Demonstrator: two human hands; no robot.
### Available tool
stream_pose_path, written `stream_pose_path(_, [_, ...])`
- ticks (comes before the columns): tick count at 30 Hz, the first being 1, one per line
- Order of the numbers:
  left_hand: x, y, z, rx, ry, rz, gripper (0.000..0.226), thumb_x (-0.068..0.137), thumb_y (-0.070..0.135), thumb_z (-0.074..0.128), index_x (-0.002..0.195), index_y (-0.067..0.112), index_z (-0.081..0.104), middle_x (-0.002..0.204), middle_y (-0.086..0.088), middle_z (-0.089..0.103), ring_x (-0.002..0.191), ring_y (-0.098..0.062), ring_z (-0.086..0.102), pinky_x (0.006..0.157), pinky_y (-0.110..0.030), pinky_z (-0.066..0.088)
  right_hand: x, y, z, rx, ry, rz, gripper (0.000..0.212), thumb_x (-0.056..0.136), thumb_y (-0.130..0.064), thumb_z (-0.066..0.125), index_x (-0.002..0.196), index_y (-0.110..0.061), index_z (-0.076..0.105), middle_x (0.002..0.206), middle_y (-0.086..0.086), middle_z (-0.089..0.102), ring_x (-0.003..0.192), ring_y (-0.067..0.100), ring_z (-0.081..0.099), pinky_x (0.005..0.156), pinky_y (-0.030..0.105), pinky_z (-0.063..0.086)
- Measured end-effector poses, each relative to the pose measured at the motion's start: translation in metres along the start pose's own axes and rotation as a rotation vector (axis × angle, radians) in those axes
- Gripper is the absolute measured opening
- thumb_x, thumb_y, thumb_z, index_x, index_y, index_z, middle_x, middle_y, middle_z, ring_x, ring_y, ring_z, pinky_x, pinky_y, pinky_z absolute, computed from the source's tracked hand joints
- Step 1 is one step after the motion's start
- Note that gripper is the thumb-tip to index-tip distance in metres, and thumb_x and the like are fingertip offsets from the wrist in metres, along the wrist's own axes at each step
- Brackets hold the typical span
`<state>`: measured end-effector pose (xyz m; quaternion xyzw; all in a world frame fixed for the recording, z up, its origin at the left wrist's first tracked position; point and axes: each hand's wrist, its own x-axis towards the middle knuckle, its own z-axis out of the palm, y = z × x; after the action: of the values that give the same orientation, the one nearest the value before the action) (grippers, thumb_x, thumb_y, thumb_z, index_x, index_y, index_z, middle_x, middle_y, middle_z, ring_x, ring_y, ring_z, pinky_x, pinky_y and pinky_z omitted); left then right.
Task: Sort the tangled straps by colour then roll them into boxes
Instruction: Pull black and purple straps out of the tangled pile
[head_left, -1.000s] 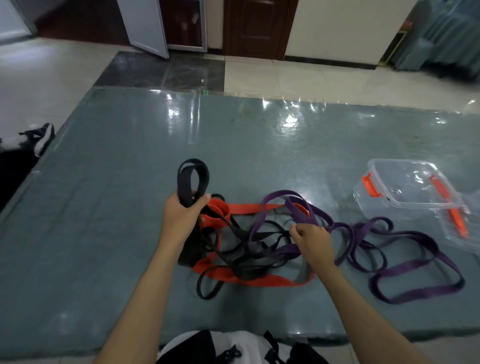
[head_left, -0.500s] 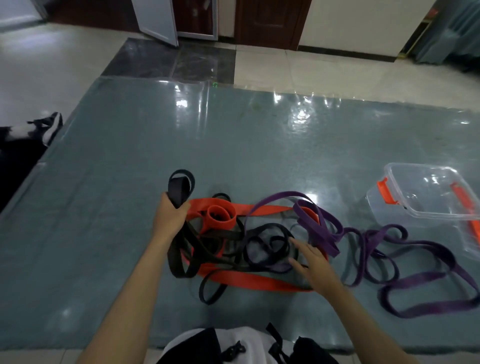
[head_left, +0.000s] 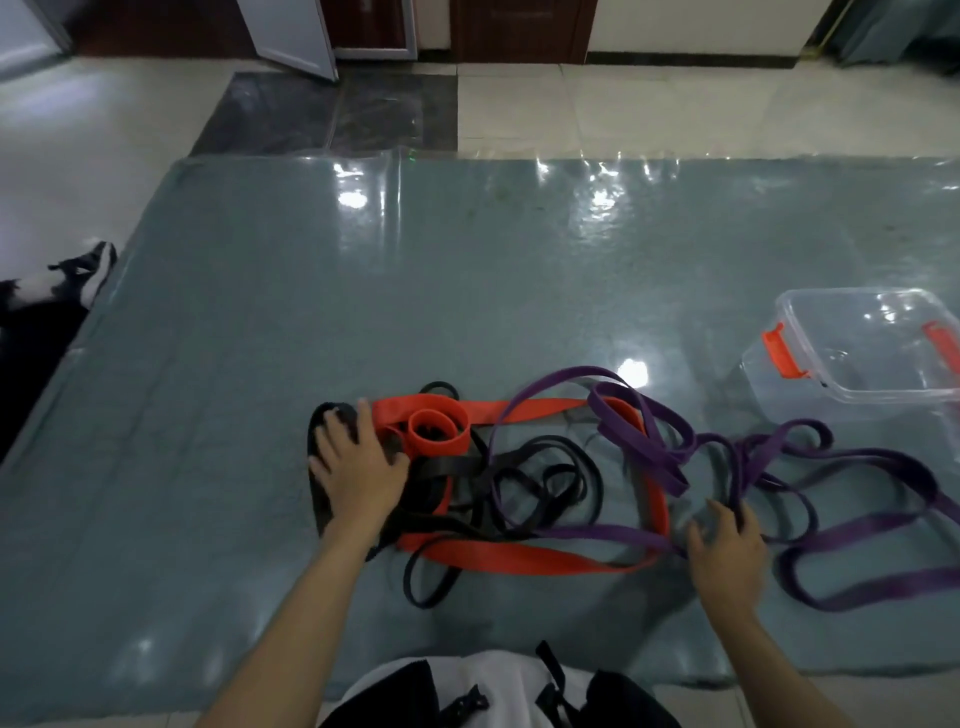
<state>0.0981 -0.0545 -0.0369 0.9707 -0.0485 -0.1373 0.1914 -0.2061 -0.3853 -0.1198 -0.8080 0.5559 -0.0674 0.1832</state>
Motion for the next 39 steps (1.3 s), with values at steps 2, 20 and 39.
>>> stream_pose_path(2, [-0.009,0.022,0.013,-0.048,0.127,0.320,0.057,0.090,0.026,0.067,0.144,0.016,0.051,0.154,-0.016,0.044,0.144,-0.038,0.039,0.119,-0.056,0.034,-0.006,-0.004,0.003,-0.003,0.061,-0.032,0.043,0.090,-0.015,0.074,0.131,-0.005,0.065,0.153,0.025,0.043,0.140,0.048,0.040,0.108,0.067,0.039])
stream_pose_path(20, [-0.049,0.057,0.040,-0.101,-0.070,0.687,0.036,0.085,0.008,0.066,0.118,0.020,0.060,0.116,0.003,0.062,0.105,-0.020,0.062,0.102,-0.039,0.048,-0.019,-0.135,0.031,0.002,-0.444,-0.429,0.042,0.099,-0.036,0.065,0.137,-0.022,0.055,0.122,0.001,0.065,0.106,0.023,0.065,0.086,0.038,0.056])
stream_pose_path(39, [-0.035,-0.007,0.003,-0.428,-0.199,0.494,0.048,0.088,0.003,0.078,0.129,0.025,0.063,0.115,0.012,0.061,0.099,-0.002,0.067,0.091,-0.025,0.057,-0.015,-0.096,0.021,-0.074,-0.671,-0.766,0.068,0.077,-0.084,0.062,0.128,-0.039,0.059,0.118,-0.023,0.052,0.101,-0.001,0.058,0.092,0.029,0.051])
